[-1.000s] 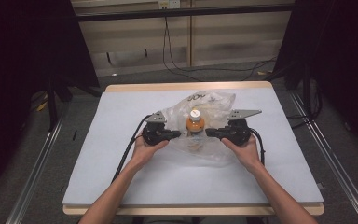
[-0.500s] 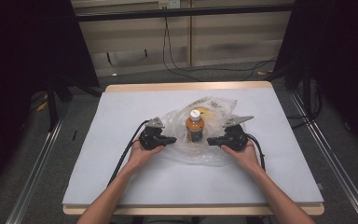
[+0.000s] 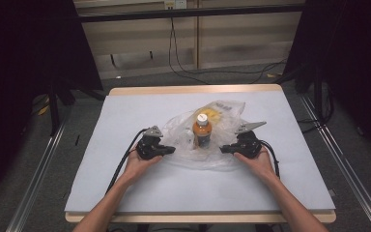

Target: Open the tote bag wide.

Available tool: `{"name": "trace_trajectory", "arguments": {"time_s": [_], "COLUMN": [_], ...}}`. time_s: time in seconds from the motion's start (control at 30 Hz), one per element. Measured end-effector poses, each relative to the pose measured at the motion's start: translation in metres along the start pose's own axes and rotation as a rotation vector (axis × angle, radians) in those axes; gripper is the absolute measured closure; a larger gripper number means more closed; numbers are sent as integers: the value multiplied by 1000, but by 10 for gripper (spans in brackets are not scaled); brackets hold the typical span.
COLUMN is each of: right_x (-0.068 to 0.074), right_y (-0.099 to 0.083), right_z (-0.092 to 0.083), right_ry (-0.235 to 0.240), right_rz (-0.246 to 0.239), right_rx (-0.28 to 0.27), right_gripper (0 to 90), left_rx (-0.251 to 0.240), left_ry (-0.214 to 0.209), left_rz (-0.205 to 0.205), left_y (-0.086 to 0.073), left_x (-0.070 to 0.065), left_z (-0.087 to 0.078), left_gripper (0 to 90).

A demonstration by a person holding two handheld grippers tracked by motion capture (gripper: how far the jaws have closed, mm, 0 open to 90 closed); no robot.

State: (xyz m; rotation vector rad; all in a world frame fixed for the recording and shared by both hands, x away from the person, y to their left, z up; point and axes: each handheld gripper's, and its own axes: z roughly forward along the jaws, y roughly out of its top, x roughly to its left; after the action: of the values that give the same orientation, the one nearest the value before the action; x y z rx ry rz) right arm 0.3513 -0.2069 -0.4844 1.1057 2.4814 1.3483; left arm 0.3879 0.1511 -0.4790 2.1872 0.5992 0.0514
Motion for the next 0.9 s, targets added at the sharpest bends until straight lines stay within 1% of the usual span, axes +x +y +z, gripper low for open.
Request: {"name": "trace_trajectory", "arguments": {"time_s": [0.03,0.07,0.1,0.13,0.17,0.2,0.23,0.27,0.3,0.33,0.37,0.4,0.43,0.47,0.5,0.53,0.6,0.63,0.67,0.7,0.73,0.77,0.8,0.83,0.87,0.9], "right_x": [2,9,9,13,20,24,27,27,30,33,37,37,38,38,38,38,35,35,33,31,30,30,28,25,22,22], "right_y": [2,6,6,8,10,10,10,10,10,10,13,13,17,17,24,28,39,39,46,61,68,68,75,87,91,91], "right_z": [-4,-13,-13,-17,-24,-27,-30,-30,-33,-36,-45,-45,-54,-54,-62,-64,-69,-69,-70,-71,-71,-71,-70,-66,-64,-64], "right_ry": [13,25,25,30,38,45,46,46,43,44,37,37,32,32,26,21,11,11,11,7,9,9,11,-6,-7,-7], "right_rz": [3,0,0,-7,-19,-21,-22,-22,-31,-33,-39,-39,-38,-38,-42,-44,-45,-45,-45,-58,-59,-59,-62,-67,-65,-65], "right_rx": [-35,-86,-86,-100,-116,-127,-131,-131,-131,-139,-161,-161,-188,-188,-206,-212,-235,-235,-248,-265,-273,-273,-274,-283,-289,-289], "right_gripper": [900,900,900,900,900,900,900,900,900,900,900,900,900,900,900,900,900,900,900,900,900,900,900,900,900,900], "left_rx": [-21,-36,-52,-69,-77,-92,-115,-115,-127,-145,-158,-165,-180,-180,-196,-196,-228,-228,-231,-241,-241,-242,-248,-255,-238,-238], "left_ry": [-1,-6,-15,-21,-19,-19,-28,-28,-28,-32,-34,-35,-29,-29,-30,-15,-30,-30,-31,-31,-31,-26,-25,-33,-33,-33], "left_rz": [-4,-10,-8,-9,6,18,19,19,34,34,30,29,30,30,32,34,22,22,27,28,28,25,17,9,6,6], "left_y": [1,2,4,5,7,7,7,7,8,10,12,15,22,22,30,36,48,48,54,66,66,72,77,81,89,89], "left_x": [-1,-2,-4,-7,-10,-14,-21,-21,-23,-25,-26,-26,-25,-25,-25,-24,-22,-22,-21,-19,-19,-18,-16,-13,-8,-8], "left_z": [-3,-7,-11,-15,-19,-24,-30,-30,-34,-37,-40,-42,-43,-43,-42,-41,-38,-38,-36,-32,-32,-29,-26,-23,-13,-13], "left_gripper": [900,900,900,900,900,900,900,900,900,900,900,900,900,900,900,900,900,900,900,900,900,900,900,900,900,900]}}
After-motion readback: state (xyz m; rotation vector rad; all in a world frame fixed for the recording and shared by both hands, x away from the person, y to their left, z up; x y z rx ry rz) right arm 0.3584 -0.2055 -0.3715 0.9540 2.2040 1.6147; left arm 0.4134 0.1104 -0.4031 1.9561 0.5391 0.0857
